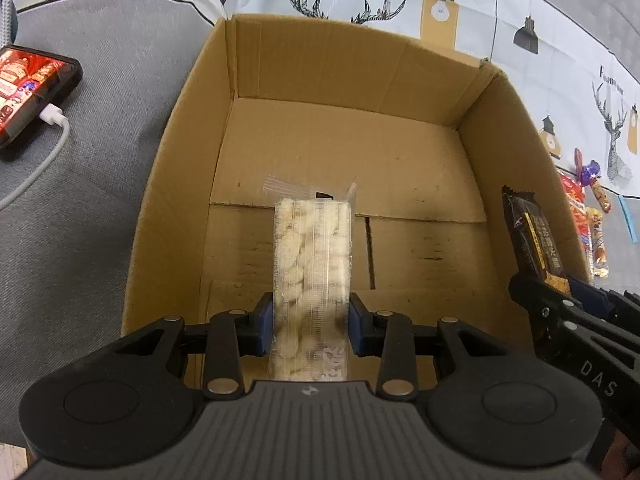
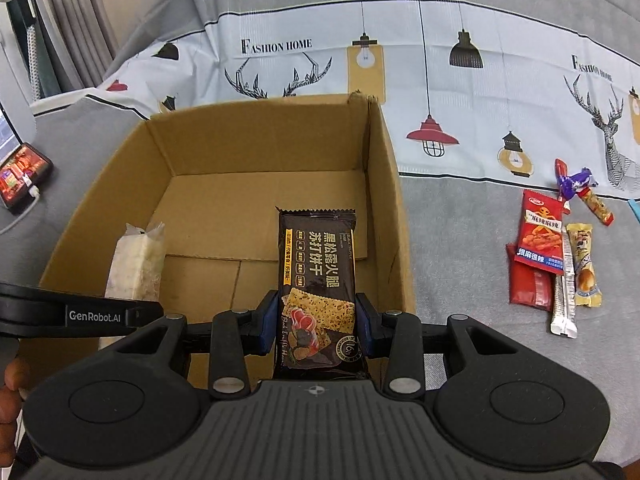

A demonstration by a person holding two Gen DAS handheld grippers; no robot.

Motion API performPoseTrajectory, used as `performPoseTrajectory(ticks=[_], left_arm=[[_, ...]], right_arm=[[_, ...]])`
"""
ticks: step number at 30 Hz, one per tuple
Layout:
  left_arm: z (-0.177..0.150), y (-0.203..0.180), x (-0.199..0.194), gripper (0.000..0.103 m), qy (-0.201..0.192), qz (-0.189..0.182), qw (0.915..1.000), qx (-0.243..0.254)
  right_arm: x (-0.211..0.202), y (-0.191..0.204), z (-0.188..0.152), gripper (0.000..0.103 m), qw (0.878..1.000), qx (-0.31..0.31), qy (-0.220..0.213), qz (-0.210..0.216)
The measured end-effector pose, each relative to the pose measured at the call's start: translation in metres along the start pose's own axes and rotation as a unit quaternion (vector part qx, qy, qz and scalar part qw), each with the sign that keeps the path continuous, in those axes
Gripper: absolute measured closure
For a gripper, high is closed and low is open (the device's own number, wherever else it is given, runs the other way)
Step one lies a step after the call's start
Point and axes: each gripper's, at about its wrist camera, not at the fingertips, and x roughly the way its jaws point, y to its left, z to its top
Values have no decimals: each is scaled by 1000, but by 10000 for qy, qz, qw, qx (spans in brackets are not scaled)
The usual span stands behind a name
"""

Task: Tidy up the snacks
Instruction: 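Open both tools to drop the two snacks into the box, then lift both tools away from the box toward the snack row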

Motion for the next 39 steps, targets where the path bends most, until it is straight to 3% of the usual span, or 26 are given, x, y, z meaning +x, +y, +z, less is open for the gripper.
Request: performPoseTrajectory(ticks=[2,4,5,6,8,13,19,23,39], left_arm=[[1,1,-2,60,-104,-13,9999,18],[3,0,-14,29,-424,-26,9990,102],[5,1,-23,0,-621,19,9980,126],[4,1,-33,0,-859,82,9962,116],[4,3,-52,0,-1159,145,9930,162],[-15,5,-85,0,-1089,166,9939,74],[-81,6,-121,0,-833,155,9963,-124],[-115,7,-142,0,-967,344,9946,-135],[-163,-24,-204,0,-1520,357,9874,239]], right_arm=[[2,-1,2,62,10000,14,8,39],[-3,-2,9,58,9998,118,-104,104],[-8,-4,12,44,9996,163,-201,130],[-16,-4,18,23,9990,216,-370,114],[-35,-5,26,13,9971,261,-719,13],[-85,-1,18,7,9950,56,-993,-9],[-134,24,-39,4,9974,-291,-648,136],[-164,42,-69,2,9953,-620,-709,220],[-237,35,-104,1,9897,-500,-1322,225]])
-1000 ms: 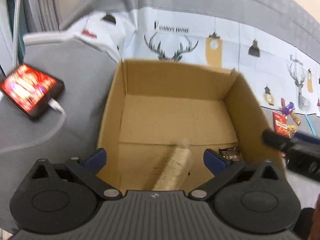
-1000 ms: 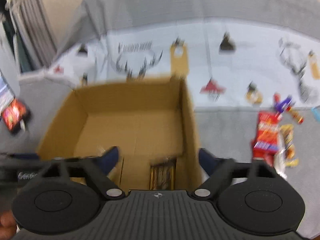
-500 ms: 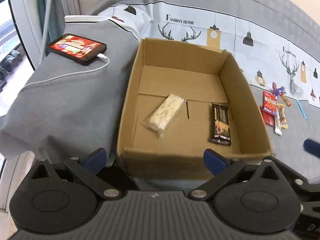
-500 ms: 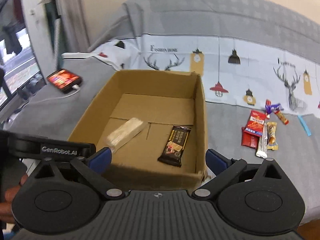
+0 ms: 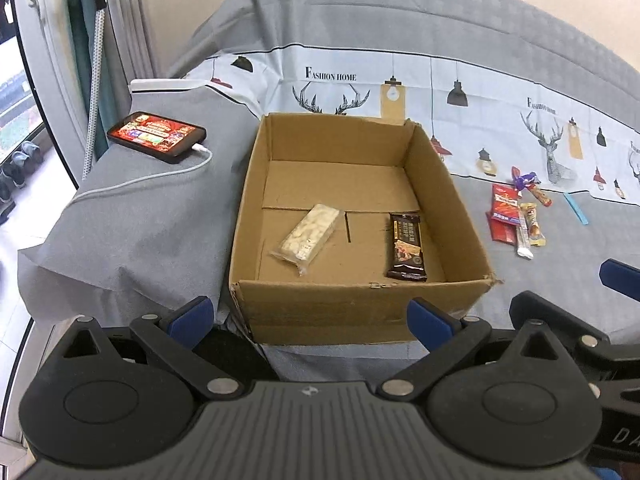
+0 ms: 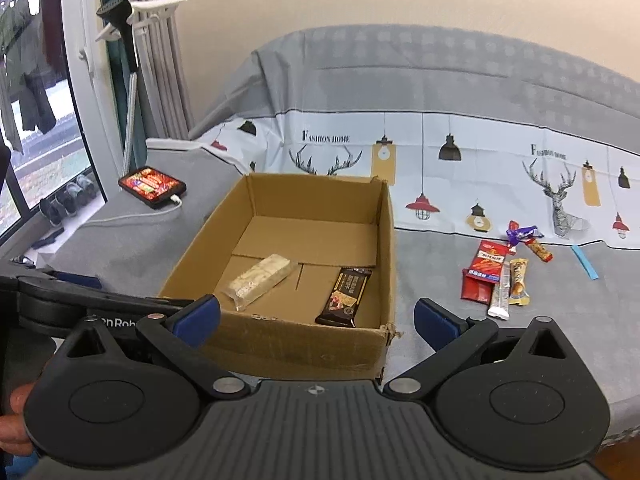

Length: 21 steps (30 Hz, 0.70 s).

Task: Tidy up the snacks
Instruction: 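Lift both tools away from the box toward the snack row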

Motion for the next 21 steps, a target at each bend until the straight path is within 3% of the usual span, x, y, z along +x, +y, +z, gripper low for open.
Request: performPoseTrajectory(ticks=[21], left_arm=[[-7,-4,-20,0,-164,88,9998,67]], right_arm=[[-18,-1,-4,1,9998,88,-180,28]])
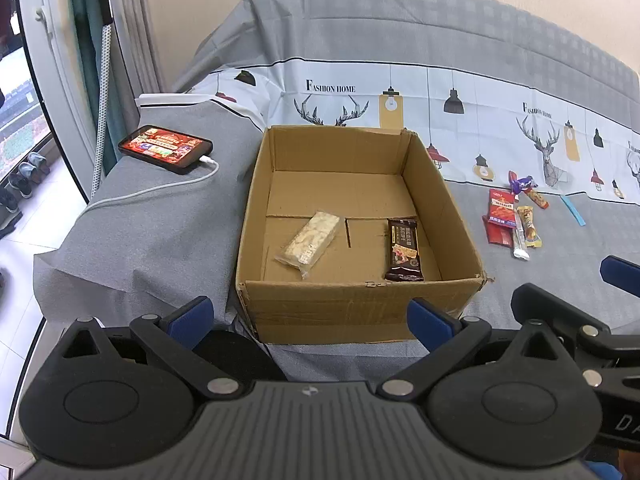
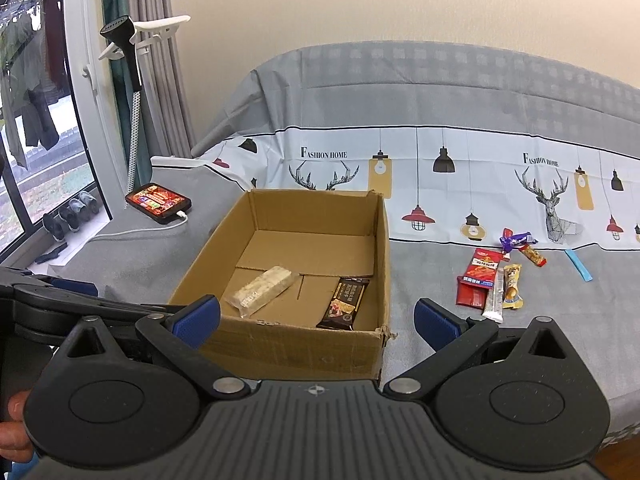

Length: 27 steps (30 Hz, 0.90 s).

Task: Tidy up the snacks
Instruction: 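Lift both tools away from the box toward the snack row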

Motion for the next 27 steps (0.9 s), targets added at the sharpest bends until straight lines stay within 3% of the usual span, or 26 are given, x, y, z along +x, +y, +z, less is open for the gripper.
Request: performPoseTrajectory(ticks=[15,21,24,27], left_arm=[[-1,-3,14,0,261,50,9996,87],[0,-8,28,0,566,-41,9983,123],[3,-12,35,0,668,15,9977,143],[10,-19,42,0,752,67,9970,184]], right_arm=[[14,-7,-4,1,9995,173,245,82],[23,-18,-9,1,9986,395,337,117],[27,-33,-10,1,9978,621,248,19],[34,-60,-13,1,9966,714,100,-388]])
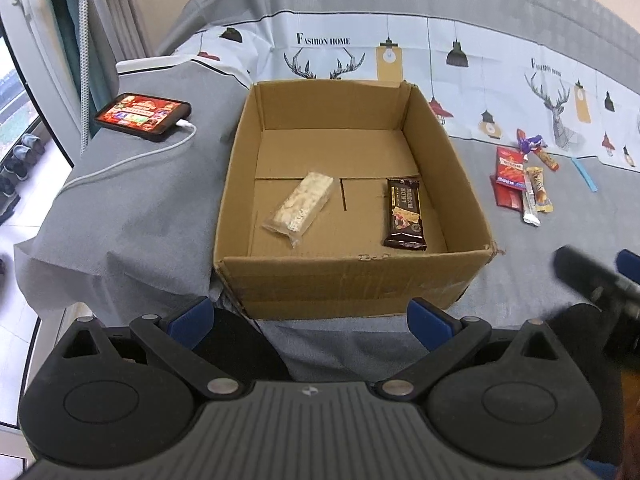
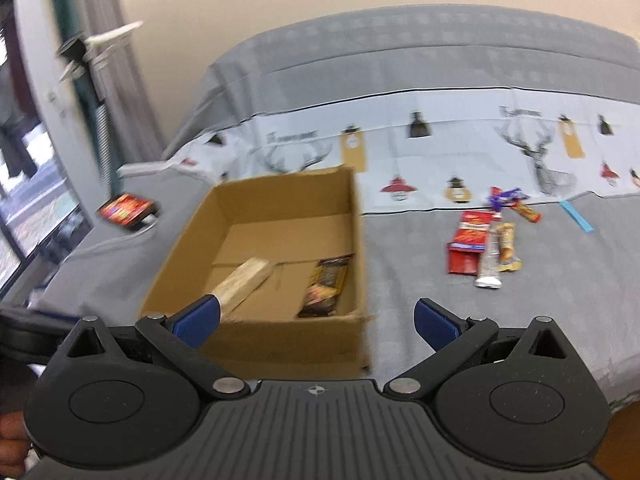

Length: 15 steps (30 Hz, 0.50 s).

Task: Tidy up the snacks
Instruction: 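Lift both tools away from the box toward the snack row, then grasp the red spicy-strip packet with the left tool while the right tool grasps the yellow snack stick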

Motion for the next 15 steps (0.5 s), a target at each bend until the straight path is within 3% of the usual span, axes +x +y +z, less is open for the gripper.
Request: performPoseTrajectory(ticks=[8,15], left_arm=[[40,-24,25,0,329,-115,9994,-71],[82,-53,51,0,530,46,9986,-15]], right_arm=[[75,-118,22,1,9870,670,-258,-1435],[203,-217,39,1,9708,1107,320,-2103]])
